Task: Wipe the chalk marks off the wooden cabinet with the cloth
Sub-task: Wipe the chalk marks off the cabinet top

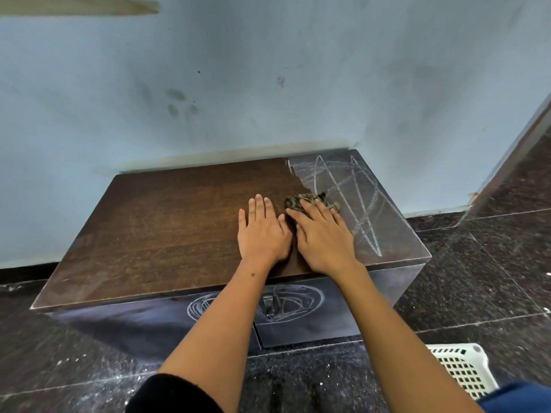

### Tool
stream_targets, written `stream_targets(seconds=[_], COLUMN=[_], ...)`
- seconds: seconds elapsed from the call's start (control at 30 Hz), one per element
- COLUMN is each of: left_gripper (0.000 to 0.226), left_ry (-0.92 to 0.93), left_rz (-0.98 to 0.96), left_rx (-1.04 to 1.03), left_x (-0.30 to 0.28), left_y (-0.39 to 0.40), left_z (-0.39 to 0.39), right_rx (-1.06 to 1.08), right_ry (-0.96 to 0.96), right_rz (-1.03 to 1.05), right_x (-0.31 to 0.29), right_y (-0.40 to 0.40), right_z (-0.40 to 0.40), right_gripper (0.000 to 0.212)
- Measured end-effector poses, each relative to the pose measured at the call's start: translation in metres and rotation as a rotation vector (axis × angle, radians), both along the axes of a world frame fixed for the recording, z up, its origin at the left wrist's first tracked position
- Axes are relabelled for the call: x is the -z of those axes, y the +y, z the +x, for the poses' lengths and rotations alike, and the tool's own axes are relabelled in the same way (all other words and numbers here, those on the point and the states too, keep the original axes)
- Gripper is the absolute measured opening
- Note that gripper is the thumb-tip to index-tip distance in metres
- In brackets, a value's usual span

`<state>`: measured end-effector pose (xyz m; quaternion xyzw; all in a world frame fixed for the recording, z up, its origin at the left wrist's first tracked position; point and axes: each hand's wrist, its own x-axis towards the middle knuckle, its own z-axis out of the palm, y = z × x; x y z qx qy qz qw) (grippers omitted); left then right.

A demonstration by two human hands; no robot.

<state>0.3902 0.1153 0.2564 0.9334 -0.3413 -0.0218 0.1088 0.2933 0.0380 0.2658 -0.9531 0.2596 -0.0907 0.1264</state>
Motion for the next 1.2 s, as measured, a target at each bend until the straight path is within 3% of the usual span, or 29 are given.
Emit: stream_targets(seconds=[0.17,0.37,0.6,0.83,0.97,1.2], left_gripper=[0.058,0.058,0.058,0.058,0.058,0.058], left_ry=[-0.003,0.007,-0.009,-0.005,-0.001,-0.01], left_rz=[-0.007,0.008,0.002,0.013,0.006,0.006], left_rx=[0.0,0.008,0.001,0.006,0.001,-0.01], left_x=[0.002,0.0,0.002,-0.001,0.0,0.002], left_y=[0.0,0.002,0.0,0.001,0.001,-0.001], left_z=[0.0,-0.001,-0.001,-0.002,-0.002,-0.003], right_rx=[0.052,0.005,0.044,0.012,0.008,0.162], right_ry=[-0.075,0.033,-0.058,0.045,-0.017,0.005], right_rz=[-0.103,0.013,-0.104,0.011,-0.083,-0.086], right_x=[0.014,-0.008,0.012,-0.008,0.007,0.004], right_y=[0.035,0.001,0.033,-0.006,0.008,0.012], right_z=[-0.044,-0.006,-0.059,-0.003,-0.04,-0.06], right_gripper=[0.045,0.045,0.048,0.045,0.045,0.049])
